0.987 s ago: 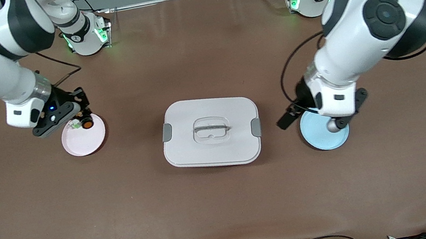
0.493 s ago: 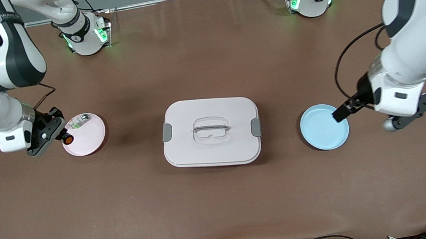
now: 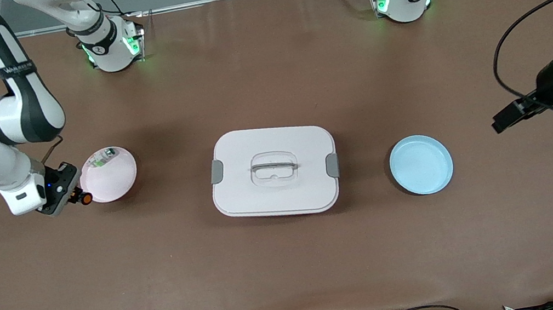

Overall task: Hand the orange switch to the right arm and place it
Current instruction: 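Move the switch over the pink plate while the left gripper withdraws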

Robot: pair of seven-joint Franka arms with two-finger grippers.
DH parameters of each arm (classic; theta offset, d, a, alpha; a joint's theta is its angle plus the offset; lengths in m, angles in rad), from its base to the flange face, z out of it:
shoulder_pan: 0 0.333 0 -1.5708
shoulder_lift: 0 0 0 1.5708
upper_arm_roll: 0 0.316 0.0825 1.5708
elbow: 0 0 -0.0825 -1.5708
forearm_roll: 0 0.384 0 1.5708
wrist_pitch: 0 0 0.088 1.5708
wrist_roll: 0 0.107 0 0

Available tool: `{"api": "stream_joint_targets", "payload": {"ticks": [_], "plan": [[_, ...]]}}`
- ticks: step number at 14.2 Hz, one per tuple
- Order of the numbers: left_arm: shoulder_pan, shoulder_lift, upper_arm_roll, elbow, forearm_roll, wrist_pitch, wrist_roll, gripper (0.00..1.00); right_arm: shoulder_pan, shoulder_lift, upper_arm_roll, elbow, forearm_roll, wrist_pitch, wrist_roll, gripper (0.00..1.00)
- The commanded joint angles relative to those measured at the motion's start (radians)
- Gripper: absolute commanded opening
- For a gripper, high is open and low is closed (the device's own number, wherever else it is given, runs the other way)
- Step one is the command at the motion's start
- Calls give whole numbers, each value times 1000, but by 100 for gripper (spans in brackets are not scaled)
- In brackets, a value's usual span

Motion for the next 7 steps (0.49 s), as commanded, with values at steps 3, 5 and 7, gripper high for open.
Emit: {"api": "stream_joint_targets", "payload": {"ticks": [3, 5, 7], "plan": [[-121, -132, 155, -67, -5, -96, 126, 100, -6, 25, 18, -146, -18, 212, -91, 4], [-143, -191, 177, -127, -49, -107, 129, 100, 5, 27, 18, -162, -23, 212, -144, 4], [-256, -241, 307, -179, -63, -105, 167, 100, 3, 26, 18, -163, -25, 212, -241, 4]]}}
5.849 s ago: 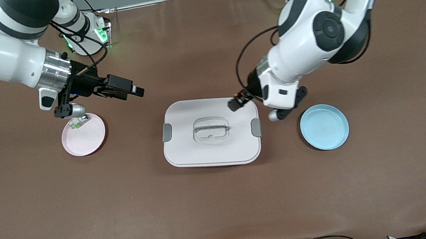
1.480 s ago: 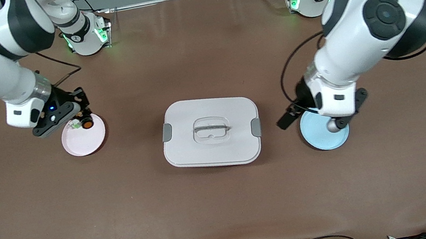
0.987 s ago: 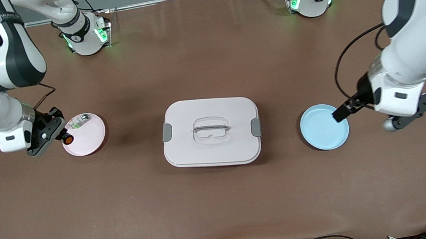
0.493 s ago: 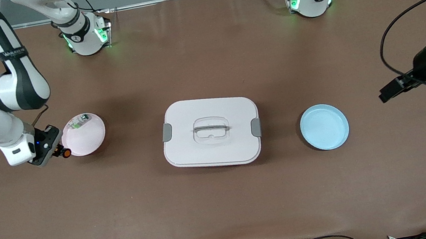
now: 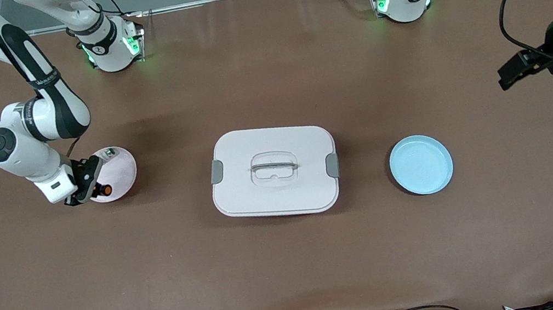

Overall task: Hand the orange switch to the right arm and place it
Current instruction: 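Move the switch over the pink plate while the left gripper withdraws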

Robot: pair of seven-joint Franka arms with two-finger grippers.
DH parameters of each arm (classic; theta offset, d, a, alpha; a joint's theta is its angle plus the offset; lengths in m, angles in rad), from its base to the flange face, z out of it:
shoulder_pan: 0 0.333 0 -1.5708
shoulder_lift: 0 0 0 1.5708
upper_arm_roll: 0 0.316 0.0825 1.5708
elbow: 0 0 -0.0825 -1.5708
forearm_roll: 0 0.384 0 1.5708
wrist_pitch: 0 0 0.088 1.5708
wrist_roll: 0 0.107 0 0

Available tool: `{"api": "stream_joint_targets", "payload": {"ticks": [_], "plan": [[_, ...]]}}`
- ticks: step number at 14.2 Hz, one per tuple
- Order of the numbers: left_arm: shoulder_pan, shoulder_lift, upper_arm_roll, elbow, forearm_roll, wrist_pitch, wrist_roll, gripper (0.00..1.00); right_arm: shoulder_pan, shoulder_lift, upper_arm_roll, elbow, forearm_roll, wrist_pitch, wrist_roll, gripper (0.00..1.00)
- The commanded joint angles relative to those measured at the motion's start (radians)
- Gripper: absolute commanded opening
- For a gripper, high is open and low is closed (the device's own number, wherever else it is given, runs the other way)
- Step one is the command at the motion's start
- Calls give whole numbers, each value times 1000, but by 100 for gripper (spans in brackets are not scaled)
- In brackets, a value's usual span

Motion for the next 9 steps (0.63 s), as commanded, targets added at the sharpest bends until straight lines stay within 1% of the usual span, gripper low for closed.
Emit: {"api": "stream_joint_targets", "payload": {"ticks": [1, 4, 7, 9], "plan": [[-123, -105, 156, -115, -32, 6, 91, 100, -3, -18, 1, -14, -15, 8, -133, 4], [-143, -171, 170, -189, -30, 23, 130, 100, -3, -10, 1, -14, -17, 10, -146, 3], [-149, -186, 169, -200, -26, 28, 130, 100, -9, 7, 0, -14, -17, 16, -146, 3], [-143, -189, 143, -198, -30, 26, 121, 100, -16, 13, 0, -14, -17, 18, -146, 2]]}}
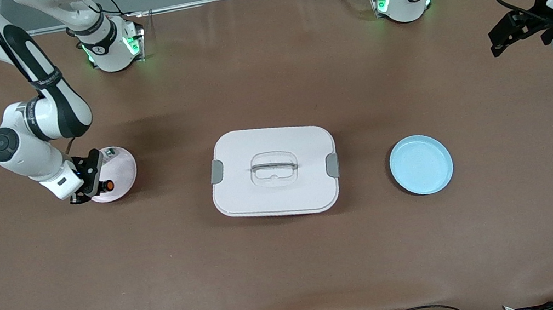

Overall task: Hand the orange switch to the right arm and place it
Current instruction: 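Move the switch over the pink plate while the left gripper withdraws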

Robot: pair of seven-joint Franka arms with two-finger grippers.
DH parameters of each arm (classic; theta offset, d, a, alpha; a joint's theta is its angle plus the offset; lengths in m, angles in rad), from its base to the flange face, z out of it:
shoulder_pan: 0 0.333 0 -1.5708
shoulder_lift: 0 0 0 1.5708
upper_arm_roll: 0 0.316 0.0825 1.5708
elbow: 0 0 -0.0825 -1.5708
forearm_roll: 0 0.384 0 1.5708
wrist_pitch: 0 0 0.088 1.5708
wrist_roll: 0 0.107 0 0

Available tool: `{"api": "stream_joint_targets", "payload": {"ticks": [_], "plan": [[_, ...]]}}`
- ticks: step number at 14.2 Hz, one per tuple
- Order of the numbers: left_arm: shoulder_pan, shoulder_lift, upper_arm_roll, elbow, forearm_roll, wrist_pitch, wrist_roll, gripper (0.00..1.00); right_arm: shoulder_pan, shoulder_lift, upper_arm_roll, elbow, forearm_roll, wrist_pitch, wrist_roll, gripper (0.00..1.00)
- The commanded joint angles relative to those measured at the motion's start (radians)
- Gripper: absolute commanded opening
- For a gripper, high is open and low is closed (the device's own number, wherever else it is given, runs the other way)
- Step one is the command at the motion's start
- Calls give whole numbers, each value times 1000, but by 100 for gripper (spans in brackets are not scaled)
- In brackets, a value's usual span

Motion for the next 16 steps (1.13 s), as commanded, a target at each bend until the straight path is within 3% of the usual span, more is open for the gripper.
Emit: {"api": "stream_joint_targets", "payload": {"ticks": [1, 16], "plan": [[-2, -27, -22, -29, -4, 19, -1, 100, -13, 7, 1, -6, -16, 15, -18, 1], [26, -15, -14, -28, -13, 18, 10, 100, -20, 70, 3, -54, -16, 103, -18, 2]]}}
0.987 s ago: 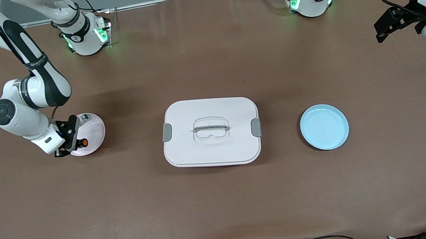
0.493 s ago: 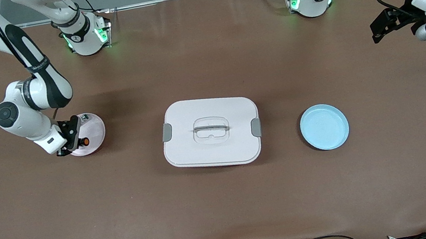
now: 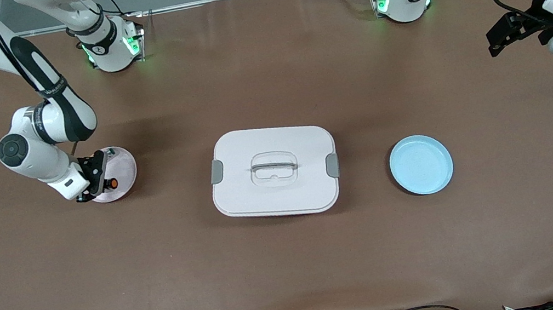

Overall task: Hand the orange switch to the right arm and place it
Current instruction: 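Lower the switch onto the pink plate and open the right gripper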

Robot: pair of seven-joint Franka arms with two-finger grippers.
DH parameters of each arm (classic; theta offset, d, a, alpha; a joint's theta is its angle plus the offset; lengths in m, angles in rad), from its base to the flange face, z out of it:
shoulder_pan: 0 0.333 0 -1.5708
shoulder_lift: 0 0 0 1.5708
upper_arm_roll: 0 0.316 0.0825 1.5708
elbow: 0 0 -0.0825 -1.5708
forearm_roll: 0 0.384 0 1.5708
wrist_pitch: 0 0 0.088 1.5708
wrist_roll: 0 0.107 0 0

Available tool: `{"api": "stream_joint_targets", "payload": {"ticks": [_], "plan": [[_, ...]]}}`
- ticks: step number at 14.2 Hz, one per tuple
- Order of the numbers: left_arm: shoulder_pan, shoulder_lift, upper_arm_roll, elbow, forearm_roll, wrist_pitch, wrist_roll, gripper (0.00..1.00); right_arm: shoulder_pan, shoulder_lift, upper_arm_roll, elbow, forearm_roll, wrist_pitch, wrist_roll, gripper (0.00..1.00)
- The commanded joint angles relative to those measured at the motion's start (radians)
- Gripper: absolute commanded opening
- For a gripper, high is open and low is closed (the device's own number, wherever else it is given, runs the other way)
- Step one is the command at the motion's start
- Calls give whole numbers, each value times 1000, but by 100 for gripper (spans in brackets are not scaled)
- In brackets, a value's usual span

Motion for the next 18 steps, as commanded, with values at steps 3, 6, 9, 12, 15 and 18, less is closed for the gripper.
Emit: {"api": "stream_joint_targets", "payload": {"ticks": [3, 6, 9, 12, 15, 18], "plan": [[5, -11, 0, -12, -13, 15, 13, 100, -10, 6, 8, -34, -16, 54, -15, 8], [5, -11, 0, -12, -13, 14, 13, 100, -11, 6, 8, -34, -16, 56, -14, 50], [5, -9, 0, -13, -13, 14, 13, 100, -16, 3, 8, -28, -16, 54, -14, 100], [5, -9, 0, -13, -13, 12, 13, 100, -15, -6, 9, -13, -13, 42, -3, 100], [5, -11, 0, -10, -13, 12, 13, 100, -18, -45, 9, 24, -6, -14, -2, 100], [5, -14, 0, -12, -13, 12, 13, 100, -51, -72, 8, 160, 7, -255, 30, 100]]}}
